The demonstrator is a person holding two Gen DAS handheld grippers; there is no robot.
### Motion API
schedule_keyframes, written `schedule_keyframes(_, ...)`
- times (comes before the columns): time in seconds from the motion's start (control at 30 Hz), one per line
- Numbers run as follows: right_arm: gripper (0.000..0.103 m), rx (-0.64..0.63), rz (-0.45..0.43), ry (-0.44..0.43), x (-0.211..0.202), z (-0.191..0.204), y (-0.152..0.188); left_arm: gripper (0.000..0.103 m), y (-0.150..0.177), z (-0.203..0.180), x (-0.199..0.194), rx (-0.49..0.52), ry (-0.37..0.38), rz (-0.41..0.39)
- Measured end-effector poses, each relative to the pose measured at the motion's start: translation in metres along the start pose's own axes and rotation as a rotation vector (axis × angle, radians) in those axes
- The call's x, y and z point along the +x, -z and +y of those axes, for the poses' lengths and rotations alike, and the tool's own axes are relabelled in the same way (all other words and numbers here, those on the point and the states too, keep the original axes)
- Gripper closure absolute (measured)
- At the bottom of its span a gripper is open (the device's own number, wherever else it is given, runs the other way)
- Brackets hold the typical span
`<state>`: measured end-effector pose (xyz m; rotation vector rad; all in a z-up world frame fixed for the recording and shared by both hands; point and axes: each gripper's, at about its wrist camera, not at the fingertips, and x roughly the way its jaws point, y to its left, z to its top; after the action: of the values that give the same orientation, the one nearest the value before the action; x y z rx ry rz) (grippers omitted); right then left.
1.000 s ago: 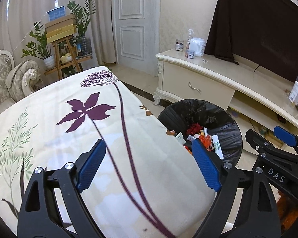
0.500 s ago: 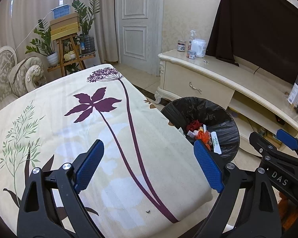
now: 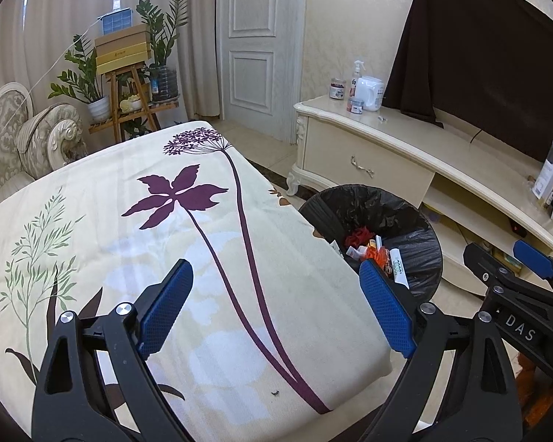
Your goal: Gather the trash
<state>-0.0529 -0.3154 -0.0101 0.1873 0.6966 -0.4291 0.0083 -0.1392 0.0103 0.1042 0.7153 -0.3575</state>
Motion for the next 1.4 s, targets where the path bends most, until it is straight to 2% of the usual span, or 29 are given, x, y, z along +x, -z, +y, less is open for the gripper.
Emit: schedule_keyframes(1.4, 0.023, -0.006, -0.002, -0.002, -0.001, 0.005, -0.010, 0.013, -0.004, 0.003, 0.000, -0.015, -0.005, -0.004)
